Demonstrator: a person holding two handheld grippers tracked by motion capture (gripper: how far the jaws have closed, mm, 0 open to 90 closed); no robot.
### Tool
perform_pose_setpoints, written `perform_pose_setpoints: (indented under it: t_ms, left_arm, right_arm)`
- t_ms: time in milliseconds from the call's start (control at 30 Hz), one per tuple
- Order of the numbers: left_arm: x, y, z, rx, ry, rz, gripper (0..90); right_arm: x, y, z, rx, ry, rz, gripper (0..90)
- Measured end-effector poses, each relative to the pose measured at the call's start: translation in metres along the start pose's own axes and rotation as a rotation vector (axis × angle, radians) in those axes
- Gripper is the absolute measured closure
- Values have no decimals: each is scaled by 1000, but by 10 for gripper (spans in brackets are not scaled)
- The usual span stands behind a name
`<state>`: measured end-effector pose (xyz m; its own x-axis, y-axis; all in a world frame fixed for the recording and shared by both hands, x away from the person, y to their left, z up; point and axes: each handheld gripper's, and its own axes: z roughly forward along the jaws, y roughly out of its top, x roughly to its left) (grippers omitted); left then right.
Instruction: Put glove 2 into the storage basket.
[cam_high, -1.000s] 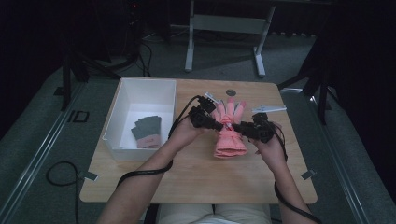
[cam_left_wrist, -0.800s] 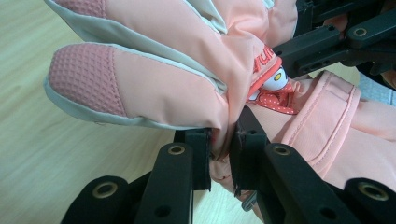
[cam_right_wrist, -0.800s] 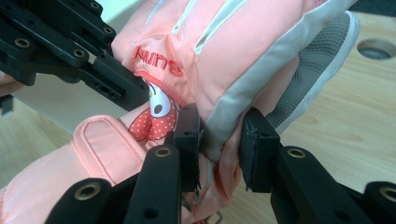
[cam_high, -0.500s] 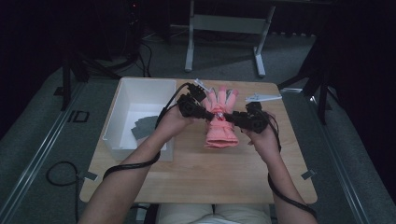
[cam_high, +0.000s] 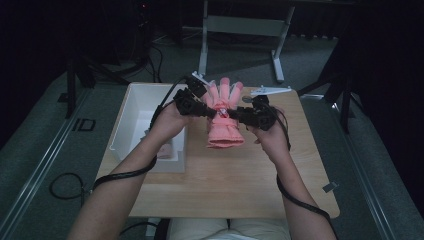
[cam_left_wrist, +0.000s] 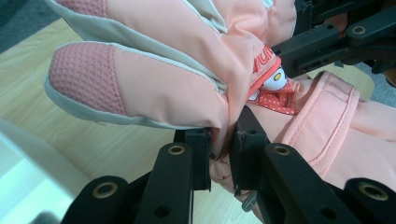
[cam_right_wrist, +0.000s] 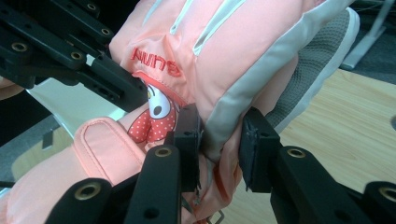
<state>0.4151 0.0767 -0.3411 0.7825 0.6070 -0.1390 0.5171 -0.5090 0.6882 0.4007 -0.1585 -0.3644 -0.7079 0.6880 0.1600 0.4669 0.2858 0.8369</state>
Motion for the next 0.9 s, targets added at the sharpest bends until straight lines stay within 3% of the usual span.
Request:
perform_pose_setpoints:
  t_ms: [600, 900]
  left_arm:
    - [35, -28, -67, -25, 95, -59, 795]
    - [59, -51, -100, 4, 142, -98, 794]
  right_arm:
    - [48, 51, 46, 8, 59, -82, 716]
    - [78, 67, 81, 18, 106, -103, 717]
